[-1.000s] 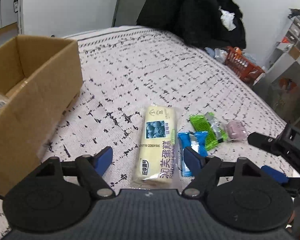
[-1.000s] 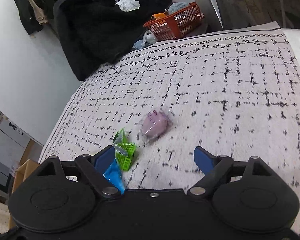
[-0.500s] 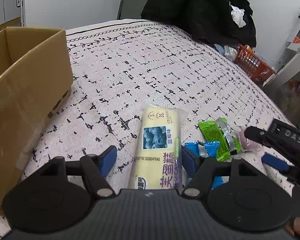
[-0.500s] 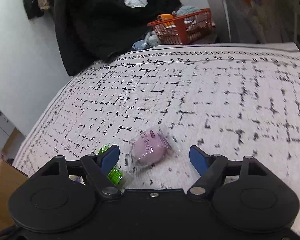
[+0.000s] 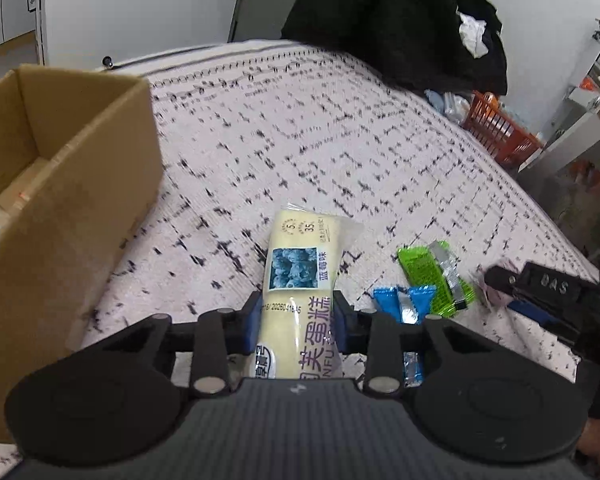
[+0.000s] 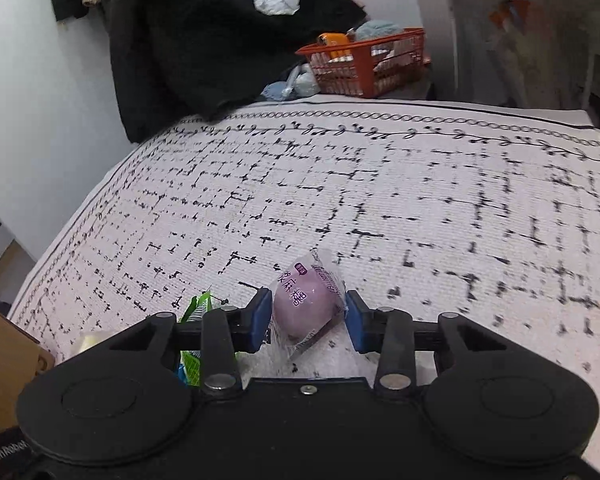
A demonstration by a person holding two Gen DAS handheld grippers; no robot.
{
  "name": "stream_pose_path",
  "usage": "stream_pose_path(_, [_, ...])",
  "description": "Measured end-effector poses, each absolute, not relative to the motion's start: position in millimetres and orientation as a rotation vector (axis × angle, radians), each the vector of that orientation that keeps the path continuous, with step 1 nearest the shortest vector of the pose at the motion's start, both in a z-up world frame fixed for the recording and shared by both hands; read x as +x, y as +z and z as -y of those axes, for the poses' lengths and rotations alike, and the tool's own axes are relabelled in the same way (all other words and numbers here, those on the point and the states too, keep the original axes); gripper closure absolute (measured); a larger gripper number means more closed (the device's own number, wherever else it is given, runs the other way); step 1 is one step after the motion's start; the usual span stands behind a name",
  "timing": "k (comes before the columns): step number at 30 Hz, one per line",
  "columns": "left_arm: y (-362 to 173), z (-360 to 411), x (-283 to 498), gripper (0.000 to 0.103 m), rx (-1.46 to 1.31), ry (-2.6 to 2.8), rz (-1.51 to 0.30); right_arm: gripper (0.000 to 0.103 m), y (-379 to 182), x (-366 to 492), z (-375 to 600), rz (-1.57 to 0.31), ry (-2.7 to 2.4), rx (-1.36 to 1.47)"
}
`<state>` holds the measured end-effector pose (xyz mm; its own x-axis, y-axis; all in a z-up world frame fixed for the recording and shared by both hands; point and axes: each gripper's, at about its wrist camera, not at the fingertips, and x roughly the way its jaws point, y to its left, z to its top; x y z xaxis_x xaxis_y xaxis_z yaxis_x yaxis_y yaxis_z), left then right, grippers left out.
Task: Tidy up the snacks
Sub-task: 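Grasp the yellow stick snack with the left tool while the right tool grasps the pink candy, then carry both snacks over the cardboard box and open both tools to drop them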
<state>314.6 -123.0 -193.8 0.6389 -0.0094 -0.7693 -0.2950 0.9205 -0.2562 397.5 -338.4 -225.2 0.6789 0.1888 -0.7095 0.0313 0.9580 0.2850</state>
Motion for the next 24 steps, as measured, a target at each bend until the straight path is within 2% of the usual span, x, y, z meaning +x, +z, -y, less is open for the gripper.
stream_pose_path(24, [-88.5, 65.6, 248.2, 0.069, -0.424, 0.158, -0.688, 0.065, -121.2, 312.8, 283.6, -0.723, 0.18, 0.331])
